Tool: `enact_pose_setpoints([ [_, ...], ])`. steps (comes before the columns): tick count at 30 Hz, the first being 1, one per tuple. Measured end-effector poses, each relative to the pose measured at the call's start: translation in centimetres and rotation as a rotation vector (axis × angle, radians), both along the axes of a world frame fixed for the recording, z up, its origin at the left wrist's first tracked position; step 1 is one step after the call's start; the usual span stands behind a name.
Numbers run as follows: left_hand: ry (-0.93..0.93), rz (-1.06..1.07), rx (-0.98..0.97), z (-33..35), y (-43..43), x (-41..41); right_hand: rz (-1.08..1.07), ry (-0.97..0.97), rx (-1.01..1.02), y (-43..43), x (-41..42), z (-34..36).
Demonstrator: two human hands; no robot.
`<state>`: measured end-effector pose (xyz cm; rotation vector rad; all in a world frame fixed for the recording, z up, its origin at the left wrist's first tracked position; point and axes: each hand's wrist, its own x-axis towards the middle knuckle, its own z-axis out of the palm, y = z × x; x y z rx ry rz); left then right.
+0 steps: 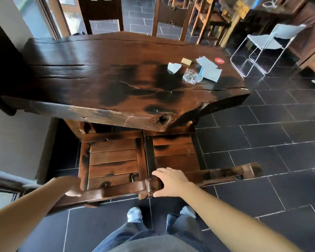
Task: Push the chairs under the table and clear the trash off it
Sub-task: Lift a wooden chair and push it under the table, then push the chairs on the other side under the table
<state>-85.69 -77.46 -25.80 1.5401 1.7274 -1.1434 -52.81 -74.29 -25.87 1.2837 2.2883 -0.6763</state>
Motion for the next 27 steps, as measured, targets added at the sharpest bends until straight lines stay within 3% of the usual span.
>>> enact_pose_setpoints([
  [5, -0.404, -0.114, 0.271, 1.3, 5.9, 10.8, -0.202, 0.178, -0.080, 1.0, 2.8, 0.6],
  [7, -0.570, -0.094, 0.414, 2.8, 7.7, 15.9, -0.311, 0.259, -0.044, 1.6, 5.2, 1.0],
  [9, -0.695, -0.207, 0.567, 4.8, 9.3, 21.1, -0.344, 0.267, 0.072, 2.5, 8.4, 1.9],
  [15, -0.674, -0.693, 0.820, 8.9, 13.9, 34.9, -0.471, 0.150, 0.457, 3.9, 21.0, 6.8],
  [22, -0.747, -0.805, 0.894, 11.5, 15.7, 52.6, -0.719, 0.038, 0.649, 0.6, 37.9, 9.7],
  [27, -0.847, -0.854, 0.894, 12.2, 15.0, 64.3, -0.869, -0.069, 0.668, -4.1, 49.3, 9.6],
])
